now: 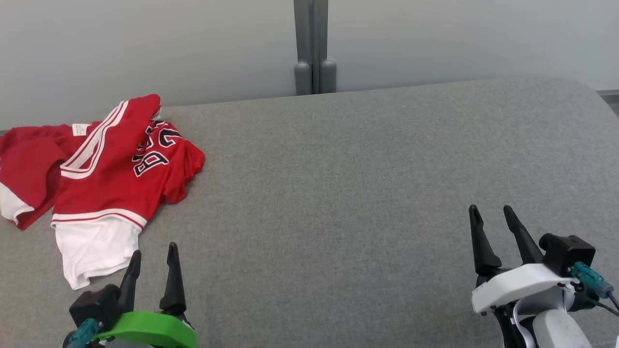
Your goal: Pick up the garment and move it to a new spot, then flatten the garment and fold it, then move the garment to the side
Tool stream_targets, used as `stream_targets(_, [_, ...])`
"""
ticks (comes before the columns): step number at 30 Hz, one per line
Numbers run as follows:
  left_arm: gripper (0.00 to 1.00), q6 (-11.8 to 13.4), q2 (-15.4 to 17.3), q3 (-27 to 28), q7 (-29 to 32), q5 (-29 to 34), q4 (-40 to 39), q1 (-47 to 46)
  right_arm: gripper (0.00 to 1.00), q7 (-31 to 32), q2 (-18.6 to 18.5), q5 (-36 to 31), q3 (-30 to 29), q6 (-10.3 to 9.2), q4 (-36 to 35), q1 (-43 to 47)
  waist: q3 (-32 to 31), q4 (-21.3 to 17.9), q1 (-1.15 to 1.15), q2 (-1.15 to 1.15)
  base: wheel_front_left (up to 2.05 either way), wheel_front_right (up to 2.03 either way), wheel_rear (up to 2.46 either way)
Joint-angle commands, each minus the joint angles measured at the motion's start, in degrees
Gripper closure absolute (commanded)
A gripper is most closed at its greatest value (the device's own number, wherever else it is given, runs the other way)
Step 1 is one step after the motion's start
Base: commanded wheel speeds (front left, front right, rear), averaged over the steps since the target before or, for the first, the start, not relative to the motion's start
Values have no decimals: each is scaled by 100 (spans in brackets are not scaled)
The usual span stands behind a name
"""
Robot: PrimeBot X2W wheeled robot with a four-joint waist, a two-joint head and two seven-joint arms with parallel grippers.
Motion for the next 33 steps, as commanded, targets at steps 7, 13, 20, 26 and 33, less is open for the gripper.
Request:
stream_targets(7, [0,92,75,-12,-143,469,18,72,0,-145,26,-402,-30,1,46,44,-15,14,0,0,0,0,0])
stream_targets(13, [0,74,65,-3,-213,711,81,73,0,-219,63,-598,-47,1,95,68,-9,19,0,0,0,0,0])
stream_targets(20, [0,-3,48,18,-304,971,206,86,0,-305,84,-852,-104,2,156,71,-6,12,0,0,0,0,0])
stream_targets(26, [0,-62,27,61,-373,1172,342,106,0,-373,97,-1064,-100,2,214,56,-8,15,0,0,0,0,0])
stream_targets(33, [0,-98,7,110,-445,1434,428,116,0,-445,97,-1283,-81,2,244,46,-5,28,0,0,0,0,0])
